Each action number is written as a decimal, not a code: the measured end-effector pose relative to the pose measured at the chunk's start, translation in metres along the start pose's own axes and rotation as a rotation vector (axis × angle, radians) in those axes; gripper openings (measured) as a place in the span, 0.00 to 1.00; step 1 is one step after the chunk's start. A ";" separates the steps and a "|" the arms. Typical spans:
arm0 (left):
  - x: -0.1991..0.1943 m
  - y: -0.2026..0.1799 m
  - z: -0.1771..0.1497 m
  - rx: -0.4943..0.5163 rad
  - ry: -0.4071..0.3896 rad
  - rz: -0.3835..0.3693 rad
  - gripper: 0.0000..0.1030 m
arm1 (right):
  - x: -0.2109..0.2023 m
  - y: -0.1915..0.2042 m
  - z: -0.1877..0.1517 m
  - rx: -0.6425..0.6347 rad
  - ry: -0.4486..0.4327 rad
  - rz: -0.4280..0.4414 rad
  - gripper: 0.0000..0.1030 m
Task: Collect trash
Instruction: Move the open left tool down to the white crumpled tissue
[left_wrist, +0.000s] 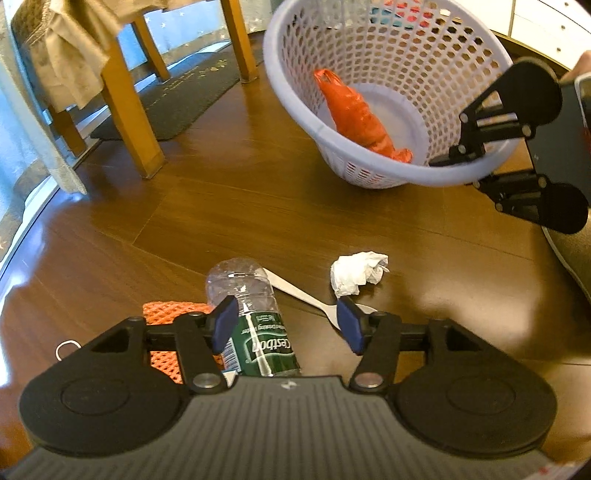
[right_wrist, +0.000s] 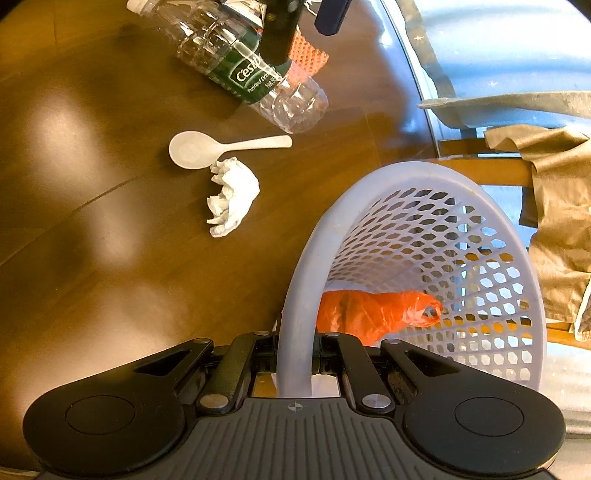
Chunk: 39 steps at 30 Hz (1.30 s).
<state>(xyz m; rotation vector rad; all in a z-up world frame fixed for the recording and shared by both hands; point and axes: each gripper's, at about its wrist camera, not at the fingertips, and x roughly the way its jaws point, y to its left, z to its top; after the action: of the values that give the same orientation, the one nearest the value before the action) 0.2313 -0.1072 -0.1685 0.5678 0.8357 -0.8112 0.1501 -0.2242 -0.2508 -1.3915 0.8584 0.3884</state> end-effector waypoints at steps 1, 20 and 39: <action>0.003 -0.002 0.000 0.006 0.002 -0.005 0.55 | 0.000 0.000 0.000 0.000 0.001 0.000 0.03; 0.051 -0.036 0.012 0.113 0.023 -0.064 0.67 | 0.013 -0.012 -0.010 0.038 0.037 -0.012 0.03; 0.101 -0.049 0.018 0.176 0.054 -0.106 0.61 | 0.019 -0.015 -0.023 0.066 0.053 -0.018 0.03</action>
<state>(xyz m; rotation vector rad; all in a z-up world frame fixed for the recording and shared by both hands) 0.2406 -0.1881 -0.2478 0.7085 0.8545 -0.9758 0.1662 -0.2530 -0.2527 -1.3523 0.8934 0.3080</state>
